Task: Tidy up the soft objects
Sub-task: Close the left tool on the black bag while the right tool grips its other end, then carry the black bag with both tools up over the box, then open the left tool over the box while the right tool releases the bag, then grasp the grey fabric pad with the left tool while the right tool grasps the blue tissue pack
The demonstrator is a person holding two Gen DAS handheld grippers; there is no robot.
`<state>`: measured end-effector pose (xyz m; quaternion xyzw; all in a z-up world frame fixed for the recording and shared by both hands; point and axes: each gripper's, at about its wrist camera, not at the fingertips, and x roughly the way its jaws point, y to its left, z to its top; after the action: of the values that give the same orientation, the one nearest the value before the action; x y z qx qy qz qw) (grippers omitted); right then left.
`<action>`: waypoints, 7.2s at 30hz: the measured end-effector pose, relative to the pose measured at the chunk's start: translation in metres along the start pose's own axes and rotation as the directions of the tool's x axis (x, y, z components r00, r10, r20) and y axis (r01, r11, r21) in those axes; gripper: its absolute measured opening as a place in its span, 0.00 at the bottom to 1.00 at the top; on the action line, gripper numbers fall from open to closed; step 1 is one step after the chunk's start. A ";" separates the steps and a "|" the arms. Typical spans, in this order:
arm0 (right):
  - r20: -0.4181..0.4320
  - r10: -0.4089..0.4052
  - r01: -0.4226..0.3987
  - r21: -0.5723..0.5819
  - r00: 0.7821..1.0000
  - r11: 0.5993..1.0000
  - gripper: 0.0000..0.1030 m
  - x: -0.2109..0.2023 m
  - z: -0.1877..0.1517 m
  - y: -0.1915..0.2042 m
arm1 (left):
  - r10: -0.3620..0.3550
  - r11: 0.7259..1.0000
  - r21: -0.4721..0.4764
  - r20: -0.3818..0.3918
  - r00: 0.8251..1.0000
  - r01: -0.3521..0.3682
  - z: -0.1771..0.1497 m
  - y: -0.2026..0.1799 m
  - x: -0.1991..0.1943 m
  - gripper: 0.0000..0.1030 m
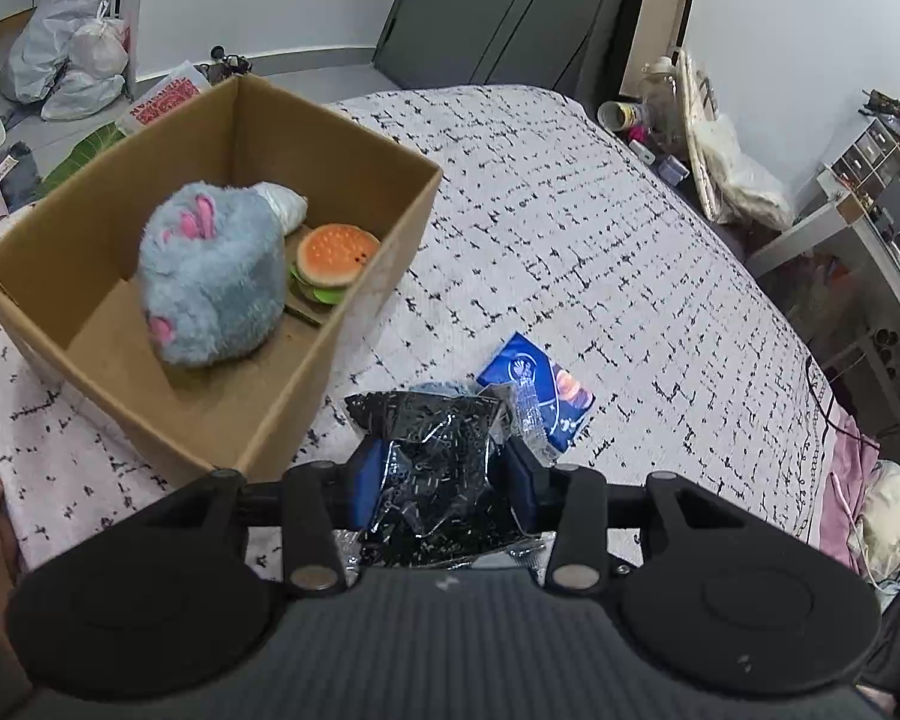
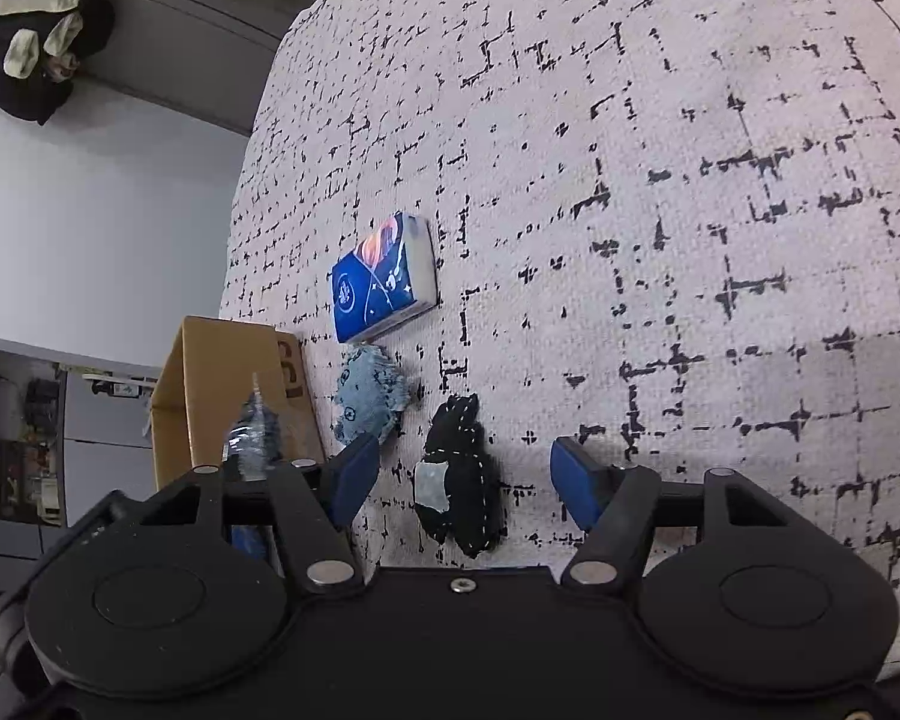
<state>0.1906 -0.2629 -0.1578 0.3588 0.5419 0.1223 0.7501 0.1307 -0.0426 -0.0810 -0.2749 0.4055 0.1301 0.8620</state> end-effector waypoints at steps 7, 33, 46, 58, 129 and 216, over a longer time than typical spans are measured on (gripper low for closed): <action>0.001 0.002 -0.002 0.004 1.000 1.000 0.52 0.010 -0.003 0.004 | -0.018 1.000 -0.023 0.001 1.000 0.018 0.007 0.012 -0.007 0.41; 0.059 0.018 -0.012 -0.091 0.998 0.996 0.08 -0.014 -0.016 0.019 | -0.053 0.999 0.010 0.016 0.998 0.053 0.014 0.012 -0.038 0.41; 0.185 0.058 -0.035 -0.125 0.981 0.992 0.08 -0.061 -0.019 0.029 | -0.085 0.996 0.027 0.057 0.995 0.084 0.030 0.014 -0.065 0.41; 0.257 0.073 -0.032 -0.163 0.964 0.986 0.08 -0.094 -0.022 0.054 | -0.118 0.993 0.019 0.089 0.989 0.116 0.046 0.026 -0.082 0.41; 0.133 0.072 -0.020 -0.354 0.988 0.935 0.27 -0.006 -0.078 0.187 | -0.021 0.981 -0.195 0.021 1.000 0.025 0.106 0.145 -0.059 0.51; 0.050 0.122 -0.110 -0.194 0.991 0.975 0.47 -0.030 0.070 0.034 | 0.138 0.983 0.134 -0.059 0.989 -0.129 0.007 -0.047 0.055 0.77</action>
<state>0.2490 -0.2837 -0.1021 0.3198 0.4825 0.2063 0.7889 0.1912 -0.0767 -0.1024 -0.1949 0.4597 0.1517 0.8530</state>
